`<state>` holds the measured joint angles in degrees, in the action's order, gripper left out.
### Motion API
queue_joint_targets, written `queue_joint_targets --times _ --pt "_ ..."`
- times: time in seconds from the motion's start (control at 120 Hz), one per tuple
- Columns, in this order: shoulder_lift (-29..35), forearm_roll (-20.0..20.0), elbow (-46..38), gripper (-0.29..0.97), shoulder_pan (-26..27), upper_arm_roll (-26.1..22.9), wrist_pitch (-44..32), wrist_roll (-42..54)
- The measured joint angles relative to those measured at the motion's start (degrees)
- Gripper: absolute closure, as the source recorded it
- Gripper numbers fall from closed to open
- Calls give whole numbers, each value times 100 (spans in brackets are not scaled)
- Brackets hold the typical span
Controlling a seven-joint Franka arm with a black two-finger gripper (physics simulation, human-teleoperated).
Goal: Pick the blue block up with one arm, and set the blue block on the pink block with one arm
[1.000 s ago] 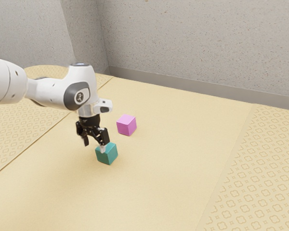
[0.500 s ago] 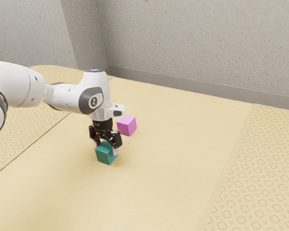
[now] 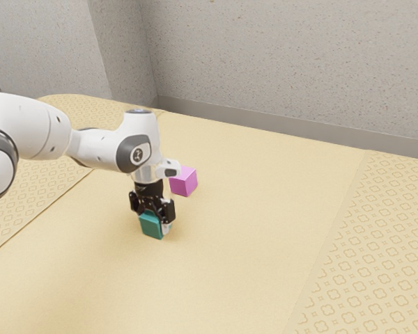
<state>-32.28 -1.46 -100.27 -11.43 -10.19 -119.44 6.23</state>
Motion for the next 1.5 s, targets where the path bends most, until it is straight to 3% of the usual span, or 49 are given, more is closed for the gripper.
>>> queue_joint_targets --times 0.217,0.408,0.692,1.042,1.5 --pt "15 -43 17 16 65 52 -8 -48" --pt "69 -80 203 26 113 78 16 -40" --pt "-57 -49 1312 26 122 100 293 88" --pt "-964 362 3109 26 122 113 570 288" --pt "-1478 831 3813 27 119 437 622 569"
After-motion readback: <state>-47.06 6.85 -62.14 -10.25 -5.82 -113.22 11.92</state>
